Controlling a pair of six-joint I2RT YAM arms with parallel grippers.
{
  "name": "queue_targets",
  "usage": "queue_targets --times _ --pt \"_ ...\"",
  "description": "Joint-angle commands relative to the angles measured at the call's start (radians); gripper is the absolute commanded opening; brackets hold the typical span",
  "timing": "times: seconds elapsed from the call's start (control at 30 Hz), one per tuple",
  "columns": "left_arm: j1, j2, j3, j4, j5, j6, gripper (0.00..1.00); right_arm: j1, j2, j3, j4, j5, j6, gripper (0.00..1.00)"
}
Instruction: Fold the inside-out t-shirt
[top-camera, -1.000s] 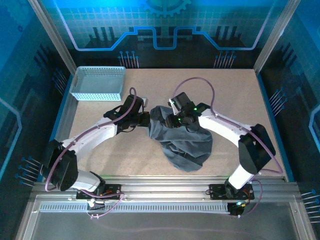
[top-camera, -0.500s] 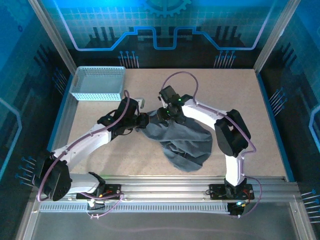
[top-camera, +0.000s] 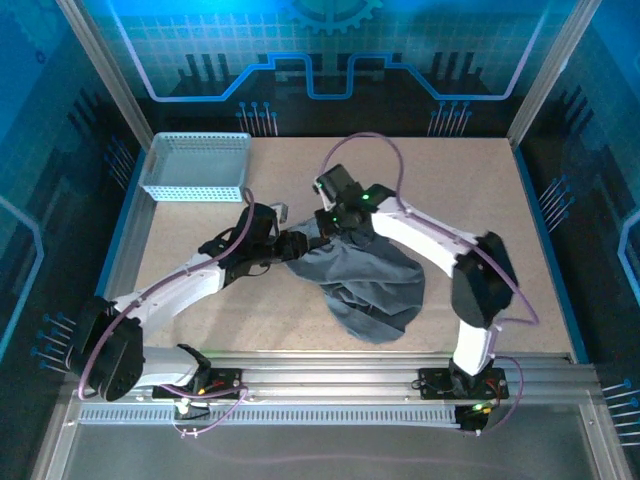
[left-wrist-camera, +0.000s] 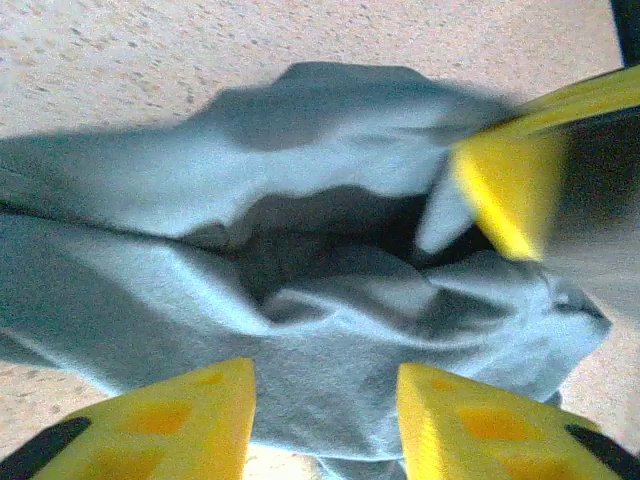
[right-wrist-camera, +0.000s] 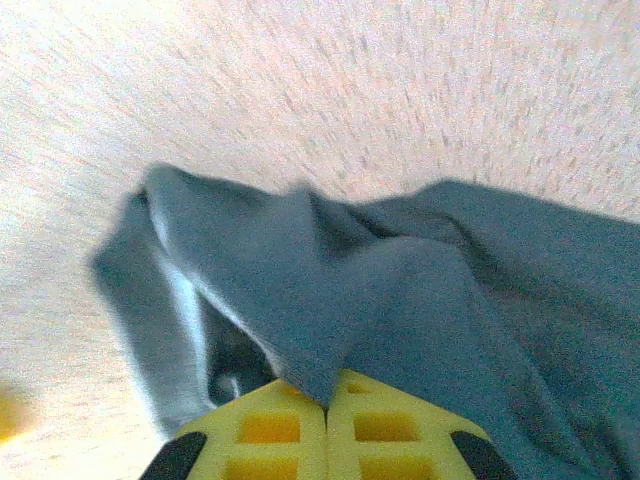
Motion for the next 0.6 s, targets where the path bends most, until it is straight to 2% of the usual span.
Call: queue_targets --times 0.0,0.2,0.33,0.43,0.57 --pt "-0.022 0.022 -0.034 0.175 0.087 -0.162 0.49 0.002 -0.158 -0.055 0.033 -0.083 0.088 0.0" --pt "-0.081 0.087 0.01 0.217 0.079 -0.176 0.55 0.004 -0.271 -0.172 0.135 -0.17 0.17 0.0" --pt "-0.086 0.127 0.002 0.272 0.088 -0.201 0.59 0.019 -0.306 -0.218 0.187 -0.216 0.193 0.0" --pt "-0.086 0.13 -0.014 0.326 0.093 -0.219 0.61 0.025 -0.337 -0.255 0.191 -0.187 0.201 0.0" --pt "-0.088 0.122 -0.016 0.303 0.03 -0.203 0.63 0.019 -0.398 -0.333 0.172 -0.085 0.19 0.0"
